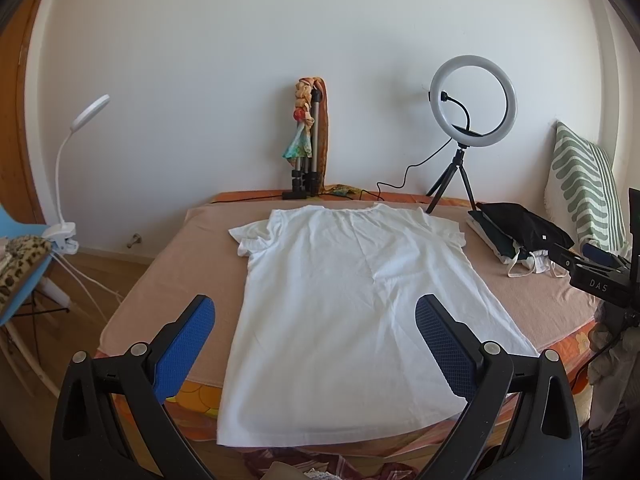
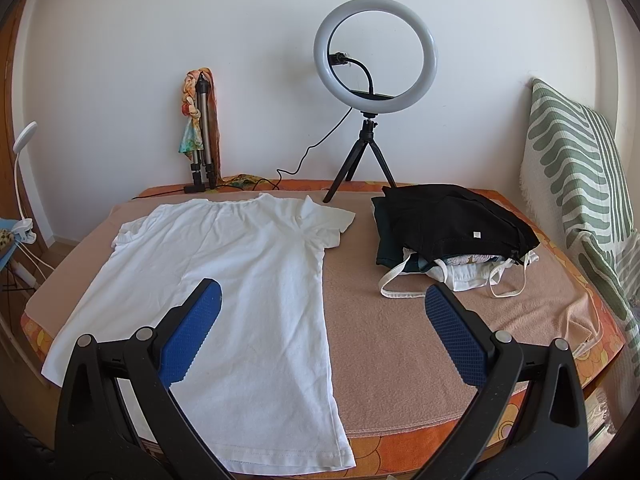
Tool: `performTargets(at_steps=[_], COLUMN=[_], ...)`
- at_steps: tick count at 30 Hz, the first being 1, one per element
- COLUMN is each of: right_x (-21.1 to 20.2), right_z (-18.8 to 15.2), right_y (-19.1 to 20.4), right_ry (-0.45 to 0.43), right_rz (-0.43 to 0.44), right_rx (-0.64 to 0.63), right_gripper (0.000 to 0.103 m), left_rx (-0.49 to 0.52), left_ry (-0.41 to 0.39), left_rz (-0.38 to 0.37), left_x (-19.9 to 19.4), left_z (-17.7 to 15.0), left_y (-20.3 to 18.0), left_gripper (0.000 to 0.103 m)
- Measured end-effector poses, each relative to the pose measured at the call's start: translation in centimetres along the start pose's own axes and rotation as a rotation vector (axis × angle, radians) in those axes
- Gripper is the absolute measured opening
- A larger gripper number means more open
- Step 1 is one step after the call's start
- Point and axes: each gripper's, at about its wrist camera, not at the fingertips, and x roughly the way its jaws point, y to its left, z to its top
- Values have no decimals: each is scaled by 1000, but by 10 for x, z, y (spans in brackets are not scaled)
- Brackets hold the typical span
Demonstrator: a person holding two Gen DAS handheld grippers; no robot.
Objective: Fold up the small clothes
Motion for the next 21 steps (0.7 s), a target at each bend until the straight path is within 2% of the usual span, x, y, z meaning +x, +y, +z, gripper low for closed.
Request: performTargets(at_steps=[21], right_x=[1], right_z=[1], right_y=[3], right_ry=[3], right_rz=[2], right_rx=[-2], right_gripper=[103], left_rx=[0], left_ry=[-1], left_rz=[-3], left_x=[0], left_z=[0], left_y=[1], left_gripper=[100])
